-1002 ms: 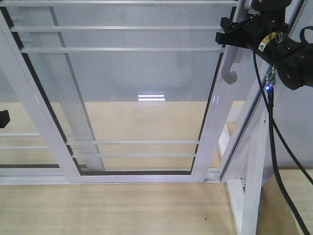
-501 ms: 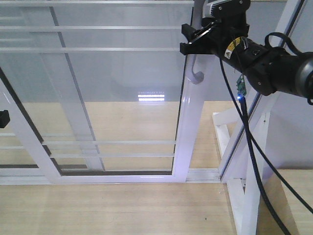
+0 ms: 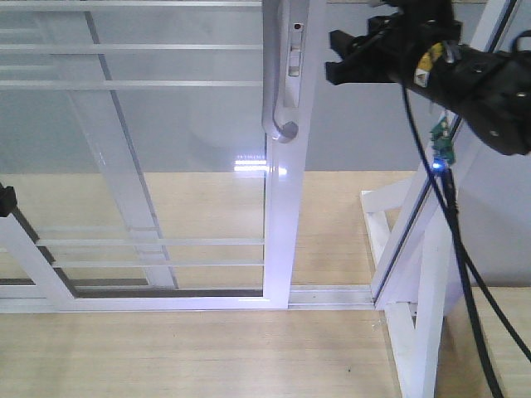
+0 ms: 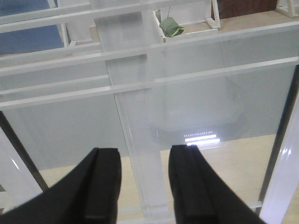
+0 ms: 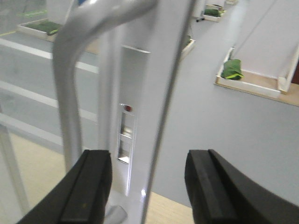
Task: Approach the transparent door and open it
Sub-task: 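Pull the handle with the right gripper, sliding the door panel sideways, then open the right gripper and withdraw it from the handle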
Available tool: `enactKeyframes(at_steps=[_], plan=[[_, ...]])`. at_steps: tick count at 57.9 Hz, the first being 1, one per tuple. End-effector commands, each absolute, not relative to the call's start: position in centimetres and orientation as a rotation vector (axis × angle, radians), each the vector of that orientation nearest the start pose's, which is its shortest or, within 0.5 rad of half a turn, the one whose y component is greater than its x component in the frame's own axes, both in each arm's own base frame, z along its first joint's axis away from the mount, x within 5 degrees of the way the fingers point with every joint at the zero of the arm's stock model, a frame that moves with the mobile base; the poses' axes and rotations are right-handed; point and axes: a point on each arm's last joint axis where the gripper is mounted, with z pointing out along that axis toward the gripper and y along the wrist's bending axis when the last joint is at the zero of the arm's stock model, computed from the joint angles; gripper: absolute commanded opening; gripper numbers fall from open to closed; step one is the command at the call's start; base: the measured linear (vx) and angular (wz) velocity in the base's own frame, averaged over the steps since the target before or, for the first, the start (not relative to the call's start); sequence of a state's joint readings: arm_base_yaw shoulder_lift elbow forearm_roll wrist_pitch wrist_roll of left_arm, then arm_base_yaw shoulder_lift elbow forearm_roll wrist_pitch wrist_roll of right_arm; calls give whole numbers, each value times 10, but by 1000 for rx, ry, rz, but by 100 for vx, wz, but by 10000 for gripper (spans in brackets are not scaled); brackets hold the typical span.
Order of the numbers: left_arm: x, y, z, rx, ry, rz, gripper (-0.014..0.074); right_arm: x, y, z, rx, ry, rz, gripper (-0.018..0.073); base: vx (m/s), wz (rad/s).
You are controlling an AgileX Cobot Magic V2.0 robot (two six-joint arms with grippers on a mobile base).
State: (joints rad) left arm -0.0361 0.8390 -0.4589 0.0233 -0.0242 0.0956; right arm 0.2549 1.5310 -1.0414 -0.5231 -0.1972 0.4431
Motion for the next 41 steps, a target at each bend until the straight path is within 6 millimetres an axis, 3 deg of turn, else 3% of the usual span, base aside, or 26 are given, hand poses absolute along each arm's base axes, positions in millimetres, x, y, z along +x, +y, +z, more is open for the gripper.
enactKeyframes(at_steps=[1,13,22,30,41], plan=[[178,-8,305,129,1689,48,395,309,72,331,-272,1713,210,427,0,0],[180,-8,304,129,1690,48,395,240,20,311,-137,1809,55,427,0,0],[190,-14,295,158,1726,24,400,201,7,315,-76,1840,-33,427,0,0],[205,-33,287,229,1695,-42,410,184,1,322,-44,1855,-82,427,0,0],[234,-63,277,311,1644,-124,420,181,0,322,-34,1864,-93,427,0,0]])
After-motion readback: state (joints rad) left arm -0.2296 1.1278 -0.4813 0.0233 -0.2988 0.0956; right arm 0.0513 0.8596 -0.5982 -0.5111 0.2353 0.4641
